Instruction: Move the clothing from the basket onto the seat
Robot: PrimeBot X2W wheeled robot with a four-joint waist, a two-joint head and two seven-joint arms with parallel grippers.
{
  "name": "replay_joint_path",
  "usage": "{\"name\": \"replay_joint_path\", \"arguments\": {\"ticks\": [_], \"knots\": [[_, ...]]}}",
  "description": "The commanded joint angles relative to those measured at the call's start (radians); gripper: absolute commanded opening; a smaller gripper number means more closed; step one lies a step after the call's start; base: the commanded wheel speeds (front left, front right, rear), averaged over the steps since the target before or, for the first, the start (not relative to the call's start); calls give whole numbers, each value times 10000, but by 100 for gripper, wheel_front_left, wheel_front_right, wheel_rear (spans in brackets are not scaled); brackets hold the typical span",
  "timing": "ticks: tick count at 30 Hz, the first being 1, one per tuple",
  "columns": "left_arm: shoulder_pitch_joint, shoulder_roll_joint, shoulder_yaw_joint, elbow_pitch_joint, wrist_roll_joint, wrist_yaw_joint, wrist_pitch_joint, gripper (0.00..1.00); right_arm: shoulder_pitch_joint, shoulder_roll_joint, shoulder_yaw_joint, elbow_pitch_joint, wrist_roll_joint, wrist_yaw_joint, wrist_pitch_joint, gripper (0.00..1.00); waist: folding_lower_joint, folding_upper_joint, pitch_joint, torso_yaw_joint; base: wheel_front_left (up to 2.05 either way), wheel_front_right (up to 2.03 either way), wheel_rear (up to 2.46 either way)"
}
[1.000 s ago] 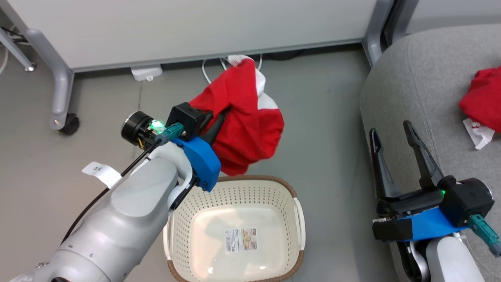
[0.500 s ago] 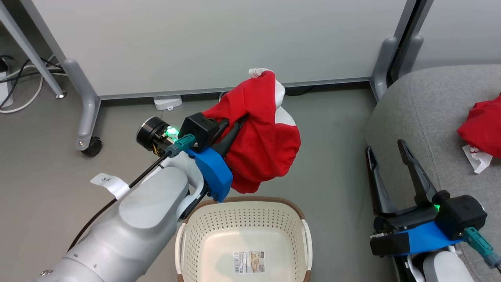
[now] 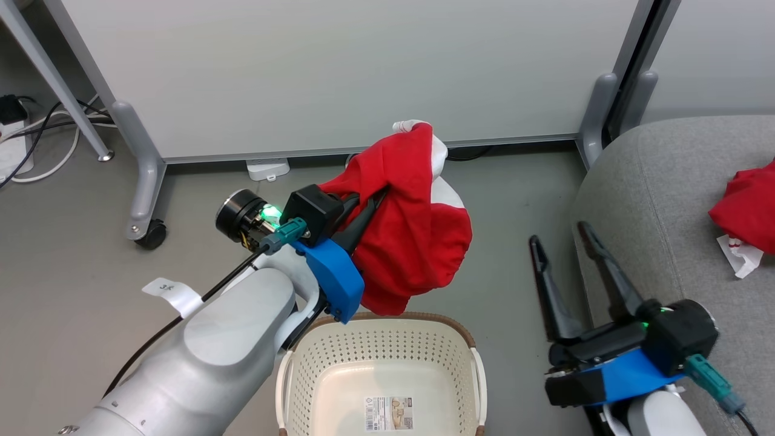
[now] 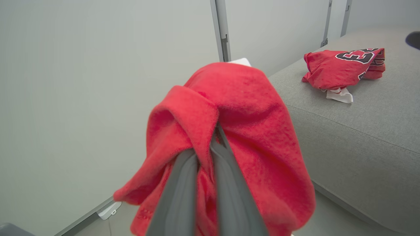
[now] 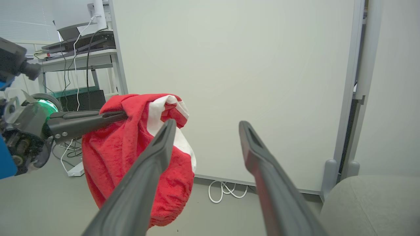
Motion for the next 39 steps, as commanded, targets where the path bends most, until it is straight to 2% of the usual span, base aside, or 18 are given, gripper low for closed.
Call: {"name": "replay_joint_path", "arguments": {"ticks": [1,10,26,31,32,33,34,39], "knots": [[48,58,-5,-72,-14,51,41,0,-186,3,161,-8,54,5,-1,100,1,-1,7,24,0,0,0],[-93,42,-76,-368,7,175,46,0,-1112,0,1612,691,4,5,-1,100,1,-1,84,197,0,0,0],[-444,-234,-266,-666,173,211,34,0,-3242,-5,3110,3938,-26,5,-2,100,1,-1,469,629,0,0,0],[-530,-318,-330,-719,200,216,1,0,-3740,-8,3414,4584,142,5,0,100,1,-1,570,747,0,0,0],[-557,-335,-340,-723,206,216,-5,0,-3822,-7,3449,4677,178,5,0,86,1,-1,587,761,0,0,0],[-576,-350,-351,-729,212,214,-15,0,-3892,-7,3481,4745,231,5,0,4,1,-1,600,773,0,0,0],[-586,-365,-357,-729,213,212,-25,0,-3948,-5,3504,4797,300,5,-2,0,1,-1,607,784,0,0,0],[-591,-406,-379,-689,194,196,-36,0,-4092,-5,3573,4913,445,5,0,0,1,-1,599,802,0,0,0]]}}
